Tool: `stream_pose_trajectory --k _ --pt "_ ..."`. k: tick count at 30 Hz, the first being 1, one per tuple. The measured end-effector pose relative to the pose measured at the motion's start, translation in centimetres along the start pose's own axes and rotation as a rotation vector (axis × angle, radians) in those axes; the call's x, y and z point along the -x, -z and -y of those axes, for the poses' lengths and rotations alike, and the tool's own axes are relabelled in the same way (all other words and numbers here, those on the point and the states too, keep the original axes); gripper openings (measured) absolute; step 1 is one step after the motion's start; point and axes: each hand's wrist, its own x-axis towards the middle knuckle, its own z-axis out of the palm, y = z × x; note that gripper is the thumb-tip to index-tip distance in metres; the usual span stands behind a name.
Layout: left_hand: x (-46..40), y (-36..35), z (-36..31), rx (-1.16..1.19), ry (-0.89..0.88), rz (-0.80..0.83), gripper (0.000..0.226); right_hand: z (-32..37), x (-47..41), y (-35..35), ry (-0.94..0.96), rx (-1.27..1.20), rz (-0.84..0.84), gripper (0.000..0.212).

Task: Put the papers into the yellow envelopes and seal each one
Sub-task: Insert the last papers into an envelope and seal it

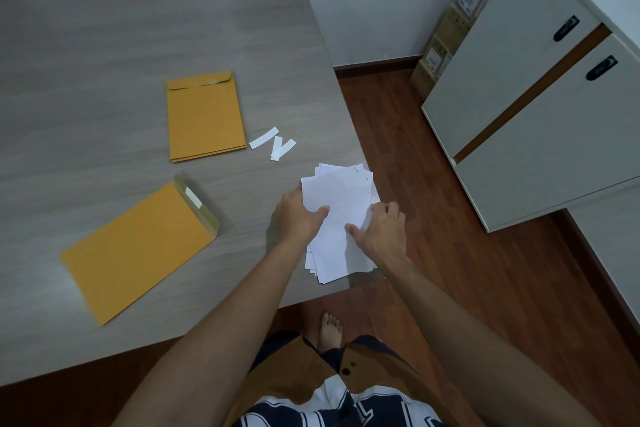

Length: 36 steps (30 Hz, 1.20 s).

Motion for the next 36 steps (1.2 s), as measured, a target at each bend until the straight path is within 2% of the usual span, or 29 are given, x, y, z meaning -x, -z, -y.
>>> stream_pose_trajectory --k 4,7,9,12,15,18,22,26,28,32,34,36 --pt "-0.7 0.1 -0.7 0.321 0.118 0.023 0.044 0.0 0.2 0.2 0.004 -0.005 0.002 0.073" --pt "-1.3 0.1 -0.8 0.403 0.177 -0.002 0.063 0.1 0.2 0.3 0.005 -0.004 0.007 0.073" --pt "-1.6 0.1 -0.7 0.392 0.217 0.032 0.064 0.1 0.2 0.4 0.000 -0.018 0.011 0.072" --pt "-1.8 -0.3 -0.1 0.337 0.212 0.122 0.049 0.1 0.3 0.4 0.001 -0.011 0.009 0.072" --pt "-1.6 -0.5 0.4 0.272 0.190 0.112 0.032 0.1 0.5 0.4 0.001 -0.020 0.010 0.070" --pt "-1.4 -0.4 0.5 0.300 0.164 0.081 0.027 0.2 0.7 0.2 0.023 -0.060 -0.011 0.067" --pt "-1.2 0.5 0.9 0.440 0.238 0.073 0.028 1.1 0.8 -0.2 0.055 -0.127 -0.008 0.066" --pt "-1.7 3.1 1.9 0.678 0.332 0.024 0.020 3.5 0.7 -0.4 0.020 -0.327 0.038 0.073" --pt "-2.2 5.0 2.7 0.838 0.371 -0.008 0.017 5.2 0.7 -0.3 -0.045 -0.511 0.054 0.079" --pt "-3.5 8.7 4.8 1.184 0.344 -0.036 0.035 8.8 0.9 0.2 -0.205 -0.856 0.099 0.090" --pt "-4.0 10.1 5.7 1.286 0.319 -0.047 0.043 10.7 0.9 0.3 -0.311 -1.033 0.196 0.087" --pt "-4.2 11.2 6.1 1.355 0.259 -0.021 0.046 12.4 0.9 0.3 -0.389 -1.321 0.376 0.069"
